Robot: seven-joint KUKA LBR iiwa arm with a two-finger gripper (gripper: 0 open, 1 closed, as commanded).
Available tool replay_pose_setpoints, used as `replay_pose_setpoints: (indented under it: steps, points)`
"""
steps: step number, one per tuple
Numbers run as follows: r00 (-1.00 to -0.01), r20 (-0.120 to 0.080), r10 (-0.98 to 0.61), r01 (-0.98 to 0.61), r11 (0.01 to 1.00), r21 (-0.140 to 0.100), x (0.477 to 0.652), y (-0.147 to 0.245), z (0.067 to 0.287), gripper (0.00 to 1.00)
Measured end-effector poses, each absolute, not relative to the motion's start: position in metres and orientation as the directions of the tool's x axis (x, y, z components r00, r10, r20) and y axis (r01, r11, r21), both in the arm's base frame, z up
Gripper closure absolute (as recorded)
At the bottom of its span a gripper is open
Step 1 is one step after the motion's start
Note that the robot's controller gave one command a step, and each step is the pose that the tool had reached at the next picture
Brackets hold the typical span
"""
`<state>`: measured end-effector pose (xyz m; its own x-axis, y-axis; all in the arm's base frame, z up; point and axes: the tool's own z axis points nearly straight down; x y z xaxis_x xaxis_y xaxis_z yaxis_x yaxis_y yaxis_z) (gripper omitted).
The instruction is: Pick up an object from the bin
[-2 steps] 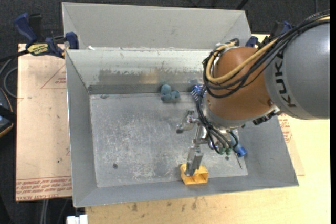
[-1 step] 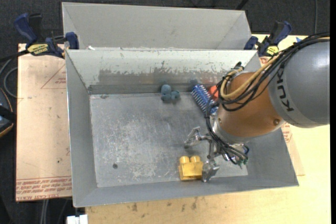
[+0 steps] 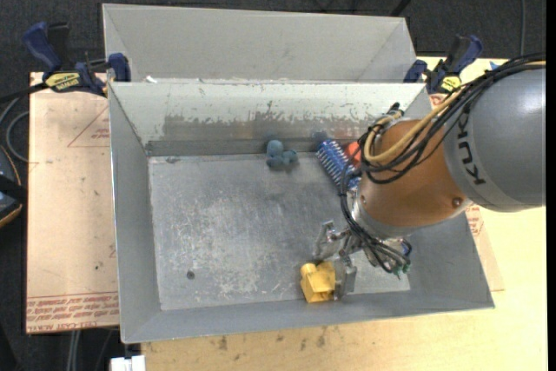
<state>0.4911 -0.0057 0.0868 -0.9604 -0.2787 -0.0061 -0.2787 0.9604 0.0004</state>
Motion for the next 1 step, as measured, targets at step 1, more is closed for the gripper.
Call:
replay_pose_setpoints:
  steps: [1]
  points:
    - [-0.971, -0.010, -0.238, -0.238, 0.971, -0.002, 0.4857, -0.0197, 0.2215, 1.00]
